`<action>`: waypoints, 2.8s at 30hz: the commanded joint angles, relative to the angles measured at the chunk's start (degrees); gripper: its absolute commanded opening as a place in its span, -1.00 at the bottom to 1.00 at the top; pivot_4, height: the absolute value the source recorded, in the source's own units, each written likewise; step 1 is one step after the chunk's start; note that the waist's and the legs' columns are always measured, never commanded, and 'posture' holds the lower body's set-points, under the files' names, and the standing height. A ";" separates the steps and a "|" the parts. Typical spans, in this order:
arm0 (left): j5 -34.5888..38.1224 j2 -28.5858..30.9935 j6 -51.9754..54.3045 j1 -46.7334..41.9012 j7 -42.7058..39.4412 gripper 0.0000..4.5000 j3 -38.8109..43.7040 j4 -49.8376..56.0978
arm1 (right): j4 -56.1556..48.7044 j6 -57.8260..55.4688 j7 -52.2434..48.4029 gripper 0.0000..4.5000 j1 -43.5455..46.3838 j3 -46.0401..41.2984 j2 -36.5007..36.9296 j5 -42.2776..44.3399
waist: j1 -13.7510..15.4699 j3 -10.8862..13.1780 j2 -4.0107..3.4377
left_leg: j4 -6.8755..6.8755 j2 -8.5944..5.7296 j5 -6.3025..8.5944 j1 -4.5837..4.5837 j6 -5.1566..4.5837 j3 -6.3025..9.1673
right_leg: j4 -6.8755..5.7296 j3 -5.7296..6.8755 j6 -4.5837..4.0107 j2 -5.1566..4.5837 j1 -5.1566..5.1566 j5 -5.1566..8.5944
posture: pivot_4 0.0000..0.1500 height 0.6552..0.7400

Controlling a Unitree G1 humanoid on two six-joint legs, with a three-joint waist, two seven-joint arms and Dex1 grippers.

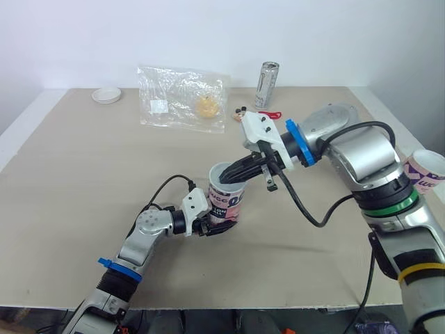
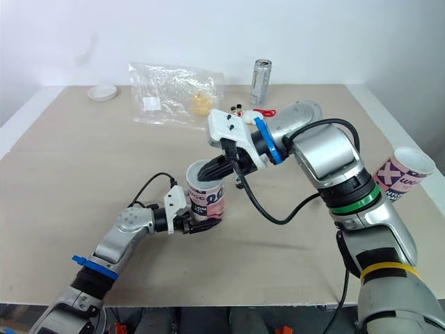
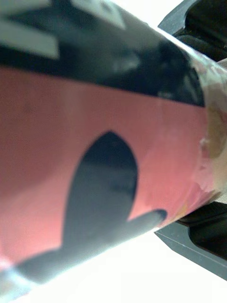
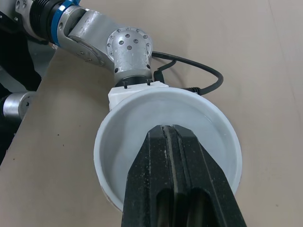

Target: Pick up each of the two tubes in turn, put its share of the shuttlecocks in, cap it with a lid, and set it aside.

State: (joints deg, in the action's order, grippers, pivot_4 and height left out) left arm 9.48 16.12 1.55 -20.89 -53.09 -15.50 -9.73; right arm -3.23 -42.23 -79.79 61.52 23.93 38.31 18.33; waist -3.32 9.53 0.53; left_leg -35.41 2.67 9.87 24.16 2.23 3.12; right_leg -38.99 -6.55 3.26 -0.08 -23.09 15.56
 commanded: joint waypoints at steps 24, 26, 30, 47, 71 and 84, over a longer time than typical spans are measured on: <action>-0.17 1.82 1.01 0.05 -0.04 0.37 0.73 -0.99 | 2.60 8.05 8.25 -0.98 -20.59 -32.21 0.77 12.25 | -0.82 -0.01 0.25 | 0.09 -0.03 0.03 0.14 0.02 0.08 | 0.06 0.04 0.19 0.01 -0.03 -0.01 | 1.00 1.00; -0.07 2.10 0.70 0.04 -0.79 0.37 0.48 -0.70 | -0.79 15.07 8.66 -0.85 -29.44 -32.26 0.60 9.43 | -0.83 0.02 0.26 | 0.08 -0.06 0.03 0.15 0.02 0.04 | 0.07 -0.01 0.25 -0.02 -0.02 -0.02 | 1.00 1.00; 1.05 2.65 0.43 0.13 -2.80 1.00 0.68 -0.07 | -4.42 20.34 10.81 -0.19 -40.82 -30.04 -1.42 7.85 | -0.93 0.03 0.29 | 0.09 -0.06 0.07 0.16 0.08 0.06 | 0.11 -0.01 0.29 -0.01 0.01 0.08 | 1.00 1.00; 3.29 9.32 -2.60 1.48 -9.52 1.00 3.33 3.08 | 9.94 35.75 5.93 0.95 -40.28 -18.02 -6.93 1.73 | -1.07 0.40 0.34 | 0.11 -0.05 0.10 0.18 0.15 0.02 | 0.13 -0.08 0.29 0.01 -0.04 0.10 | 1.00 1.00; 14.83 14.60 3.41 12.81 -7.74 1.00 13.78 19.45 | 27.27 47.13 -2.71 0.95 -29.54 -12.87 -13.51 -1.75 | -1.10 0.81 0.69 | 0.11 -0.01 0.11 0.18 0.17 0.04 | 0.13 -0.02 0.24 -0.01 -0.03 0.10 | 1.00 1.00; 14.79 15.55 3.54 16.22 -7.33 1.00 14.73 22.73 | 32.28 50.17 -4.59 0.95 -26.66 -11.54 -17.22 -3.82 | -1.19 0.83 0.68 | 0.10 0.01 0.11 0.17 0.18 0.03 | 0.12 -0.02 0.21 -0.01 -0.03 0.07 | 1.00 1.00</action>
State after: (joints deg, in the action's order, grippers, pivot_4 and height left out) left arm 23.04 30.85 5.45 -5.20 -60.46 -2.02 10.10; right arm 28.91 6.53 -83.60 33.47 12.35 21.72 14.64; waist -4.51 10.36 1.21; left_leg -35.30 2.69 9.98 24.32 2.41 3.14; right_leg -38.87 -6.57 3.45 -0.09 -23.13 15.62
